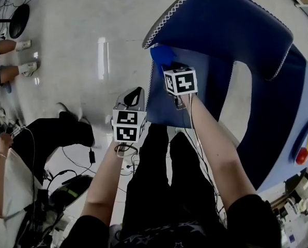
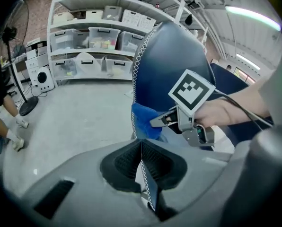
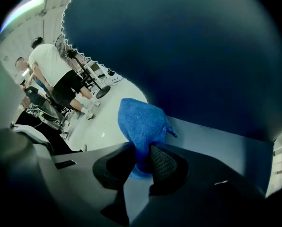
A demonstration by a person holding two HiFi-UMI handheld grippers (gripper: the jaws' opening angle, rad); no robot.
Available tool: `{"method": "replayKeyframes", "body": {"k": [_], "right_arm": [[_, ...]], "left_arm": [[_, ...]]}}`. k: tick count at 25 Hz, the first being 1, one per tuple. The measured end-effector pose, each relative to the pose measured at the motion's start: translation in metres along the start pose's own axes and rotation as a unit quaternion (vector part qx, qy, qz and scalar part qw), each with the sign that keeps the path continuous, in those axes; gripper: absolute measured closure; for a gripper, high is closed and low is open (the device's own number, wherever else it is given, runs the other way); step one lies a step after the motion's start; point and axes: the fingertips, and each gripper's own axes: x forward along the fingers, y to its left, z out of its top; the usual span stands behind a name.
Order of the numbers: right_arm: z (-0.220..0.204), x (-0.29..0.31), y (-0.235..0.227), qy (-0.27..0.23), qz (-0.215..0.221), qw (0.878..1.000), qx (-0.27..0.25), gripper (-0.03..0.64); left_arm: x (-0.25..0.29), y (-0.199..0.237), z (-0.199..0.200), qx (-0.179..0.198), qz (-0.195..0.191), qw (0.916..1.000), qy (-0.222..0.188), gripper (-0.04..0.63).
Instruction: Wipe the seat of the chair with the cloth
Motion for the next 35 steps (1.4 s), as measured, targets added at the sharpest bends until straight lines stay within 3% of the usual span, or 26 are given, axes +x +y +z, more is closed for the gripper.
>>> {"method": "replayKeyframes", "body": {"k": [10,18,35], "right_arm": [[-0.032,-0.03,-0.071,-0.014,-0.045,0.996,0.069,0.54],[-0.07,-0.068,-0.152,-0.016,-0.085,0.991,0.104,0.54],[-0.143,-0.149,-0.272,-0.03,-0.167,0.968,0.187,0.543]], "left_arm": [[0.017,-0.039,-0.009,0.028,-0.024,0.999,0.027,0.575],[0.039,-0.096,-0.011,0.05,-0.041,0.9973,0.036,0.575],[0.055,-0.185,-0.01,0.084,-0.064,0.9939,0.032,0.575]]}}
